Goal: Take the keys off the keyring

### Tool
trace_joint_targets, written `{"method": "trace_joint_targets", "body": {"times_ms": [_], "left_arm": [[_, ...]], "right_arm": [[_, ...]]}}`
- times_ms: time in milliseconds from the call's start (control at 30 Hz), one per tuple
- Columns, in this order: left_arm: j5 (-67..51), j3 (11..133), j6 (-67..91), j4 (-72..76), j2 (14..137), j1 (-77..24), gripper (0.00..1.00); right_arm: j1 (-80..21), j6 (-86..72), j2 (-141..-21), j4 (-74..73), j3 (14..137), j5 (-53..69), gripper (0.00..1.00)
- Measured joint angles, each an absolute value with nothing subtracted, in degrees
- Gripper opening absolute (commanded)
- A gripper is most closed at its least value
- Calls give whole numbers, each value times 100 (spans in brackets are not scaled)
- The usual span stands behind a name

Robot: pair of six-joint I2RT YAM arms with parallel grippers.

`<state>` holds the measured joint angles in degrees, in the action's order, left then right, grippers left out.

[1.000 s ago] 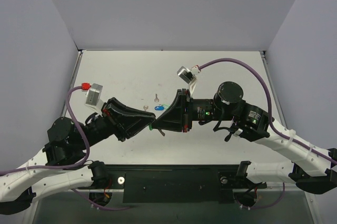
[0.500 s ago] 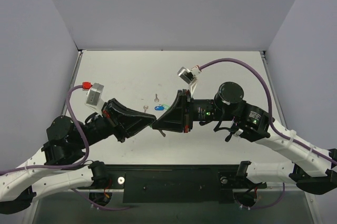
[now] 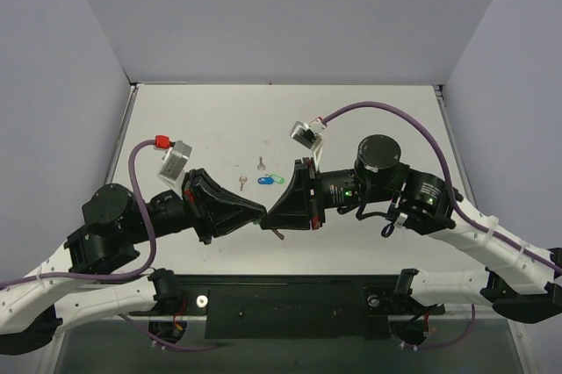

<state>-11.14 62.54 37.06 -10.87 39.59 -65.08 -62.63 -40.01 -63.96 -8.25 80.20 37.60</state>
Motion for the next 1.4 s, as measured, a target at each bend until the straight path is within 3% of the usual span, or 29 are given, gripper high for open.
{"method": "trace_joint_targets", "body": {"times_ms": [600, 633, 667, 700, 800, 833, 867, 1200, 1400], "left_arm": [[-2093, 6678, 3538, -1496, 4484, -6469, 0], [-2117, 6737, 3529, -1566, 4517, -6469, 2], [-2126, 6805, 3522, -1658, 4550, -6469, 15], [-2115, 6871, 3514, -1754, 4574, -6471, 21], [-1992, 7030, 3452, -1992, 4626, -6471, 58], [-1909, 7059, 3459, -2032, 4635, -6471, 65], [-1846, 7072, 3463, -2062, 4637, -6471, 77], [-1293, 7074, 3586, -2233, 4569, -6521, 80], [-746, 6683, 3752, -1592, 3929, -6521, 77]], "right_arm": [[-6267, -3907, -6401, -1570, 8191, 4176, 0], [-6267, -3907, -6401, -1573, 8193, 4195, 0], [-6267, -3909, -6403, -1573, 8193, 4211, 0], [-6267, -3907, -6403, -1573, 8193, 4211, 0], [-6270, -3913, -6403, -1562, 8193, 4215, 0], [-6276, -3911, -6403, -1544, 8193, 4200, 0], [-6278, -3913, -6416, -1463, 8193, 4150, 0], [-6267, -3940, -6589, -878, 8193, 3721, 0], [-6267, -3983, -6589, -701, 8182, 3642, 0]]}}
